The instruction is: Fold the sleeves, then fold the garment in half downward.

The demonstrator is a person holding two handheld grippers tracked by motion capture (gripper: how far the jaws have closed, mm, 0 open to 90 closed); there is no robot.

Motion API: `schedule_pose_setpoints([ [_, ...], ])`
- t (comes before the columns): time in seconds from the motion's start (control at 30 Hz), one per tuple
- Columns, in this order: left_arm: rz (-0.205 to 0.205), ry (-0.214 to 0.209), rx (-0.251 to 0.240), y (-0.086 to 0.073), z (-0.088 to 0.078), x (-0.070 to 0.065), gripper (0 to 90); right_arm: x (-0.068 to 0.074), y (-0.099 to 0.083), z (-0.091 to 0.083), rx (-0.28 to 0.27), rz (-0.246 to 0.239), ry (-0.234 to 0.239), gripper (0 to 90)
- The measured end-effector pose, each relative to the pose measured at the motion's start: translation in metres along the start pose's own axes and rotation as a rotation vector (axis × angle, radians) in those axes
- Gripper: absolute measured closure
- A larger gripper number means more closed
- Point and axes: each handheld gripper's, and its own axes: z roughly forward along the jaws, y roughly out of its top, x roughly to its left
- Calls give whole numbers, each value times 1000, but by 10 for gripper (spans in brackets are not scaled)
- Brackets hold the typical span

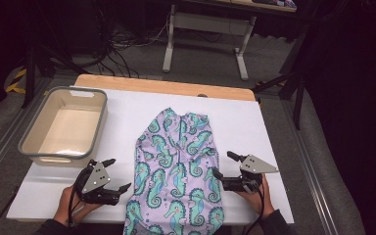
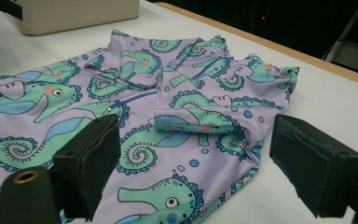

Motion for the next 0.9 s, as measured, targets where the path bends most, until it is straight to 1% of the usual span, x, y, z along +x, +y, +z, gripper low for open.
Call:
schedule_pose_setpoints([
  [0.03,-4,0,-3,0,0,0,115,0,0,1,-1,2,4,167],
  [0.23,-3,7,23,1,5,-1,134,1,0,2,1,5,11,168],
  [0.27,-1,13,22,3,6,-1,139,1,0,3,11,3,11,167],
  [0.33,-19,5,11,6,9,0,148,0,-1,4,23,5,4,168],
  [0.37,-10,11,15,8,11,1,149,-1,-1,5,24,11,2,170],
  [0.43,-21,2,12,13,16,3,152,-4,0,7,28,23,-11,174],
  [0.47,-18,8,13,16,18,6,154,-6,2,7,26,30,-12,180],
  [0.5,-25,13,12,18,21,8,155,-9,3,9,22,32,-13,189],
  [0.53,-28,9,10,22,25,12,156,-11,6,10,30,29,-23,190],
  [0.57,-40,11,2,27,29,17,157,-14,9,12,32,30,-27,192],
  [0.6,-45,20,-2,30,33,20,160,-19,13,15,23,44,-25,208],
  [0.67,-69,11,-17,40,43,31,163,-27,20,22,30,53,-36,212],
  [0.73,-72,21,-18,48,53,37,174,-39,31,33,44,57,-52,215],
  [0.8,-67,26,-21,57,64,43,184,-48,38,45,69,63,-55,222],
  [0.83,-65,36,-13,62,73,48,189,-51,41,50,82,63,-62,223],
  [0.87,-76,35,-1,68,82,53,189,-56,45,58,92,70,-65,229],
  [0.9,-79,34,2,71,87,58,189,-62,50,67,109,84,-58,233],
])
